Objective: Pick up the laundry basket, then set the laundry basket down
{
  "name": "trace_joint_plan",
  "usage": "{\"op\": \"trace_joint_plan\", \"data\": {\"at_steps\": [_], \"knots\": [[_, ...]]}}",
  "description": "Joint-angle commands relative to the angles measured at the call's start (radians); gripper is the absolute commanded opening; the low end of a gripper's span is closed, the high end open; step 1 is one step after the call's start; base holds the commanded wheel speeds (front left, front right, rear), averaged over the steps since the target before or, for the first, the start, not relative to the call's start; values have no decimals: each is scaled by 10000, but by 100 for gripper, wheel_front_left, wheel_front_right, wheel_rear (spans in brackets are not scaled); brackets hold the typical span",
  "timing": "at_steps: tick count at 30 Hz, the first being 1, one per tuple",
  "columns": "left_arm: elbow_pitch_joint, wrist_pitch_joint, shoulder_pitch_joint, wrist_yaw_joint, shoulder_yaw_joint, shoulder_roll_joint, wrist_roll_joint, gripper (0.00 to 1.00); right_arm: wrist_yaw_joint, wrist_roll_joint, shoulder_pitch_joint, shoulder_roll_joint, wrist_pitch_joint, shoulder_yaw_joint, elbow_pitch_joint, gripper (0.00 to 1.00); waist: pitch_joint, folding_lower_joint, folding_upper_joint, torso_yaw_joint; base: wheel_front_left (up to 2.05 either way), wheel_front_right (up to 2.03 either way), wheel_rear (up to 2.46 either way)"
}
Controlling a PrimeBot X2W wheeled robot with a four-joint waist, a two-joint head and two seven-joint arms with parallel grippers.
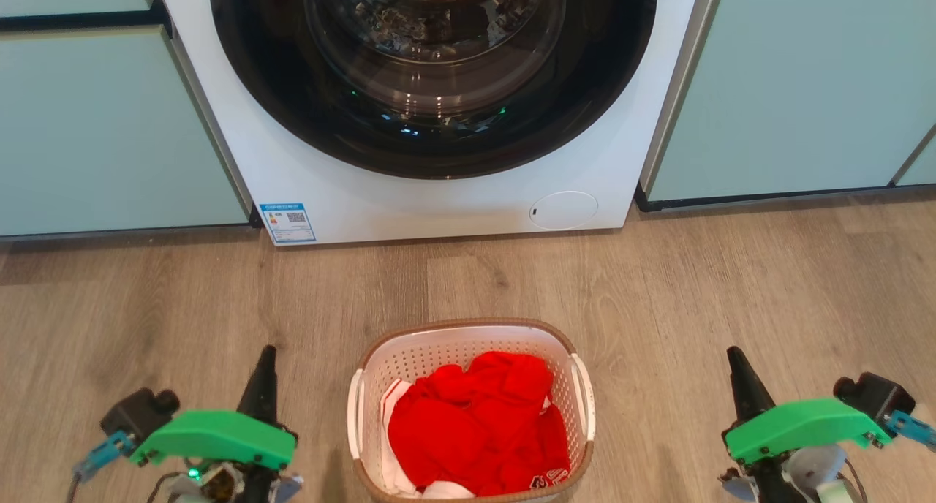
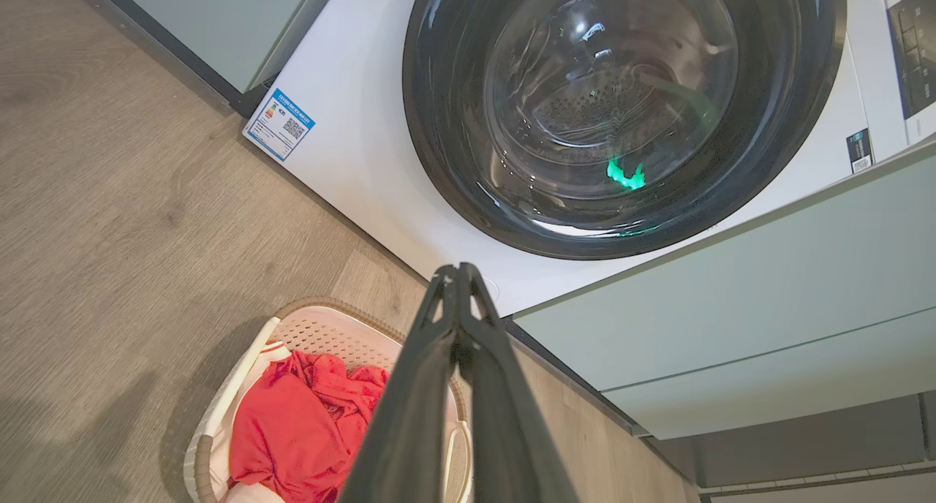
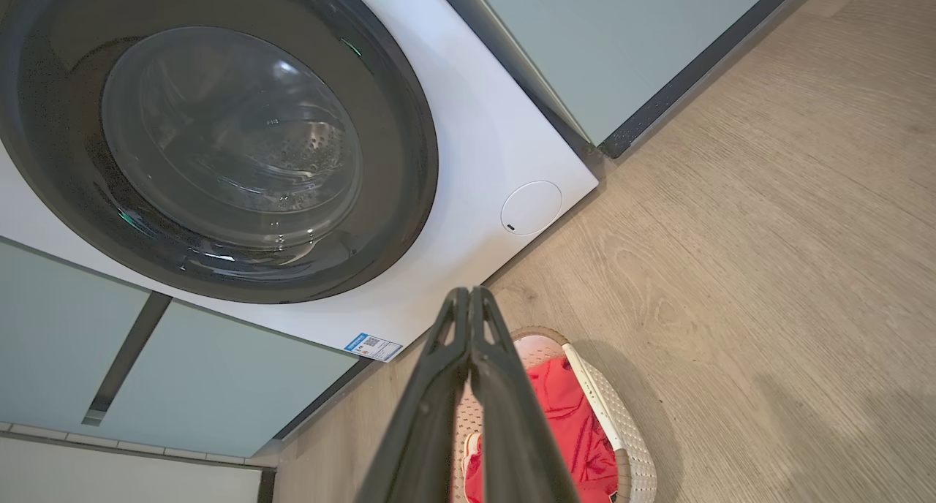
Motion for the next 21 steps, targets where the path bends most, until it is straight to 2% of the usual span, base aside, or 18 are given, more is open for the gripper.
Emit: {"op": "trace_joint_plan", "data": {"at_steps": [1, 21], "knots": [[-305, 21, -571, -62, 317, 128, -188, 0, 35, 212, -577, -148, 46, 1, -399, 0, 3, 0, 0, 2, 0, 0, 0], [-288, 599, -786, -370, 901, 133, -2220, 0, 46, 2363, -724, -151, 606, -421, -460, 0, 90, 0, 0, 50, 0, 0, 0]]}}
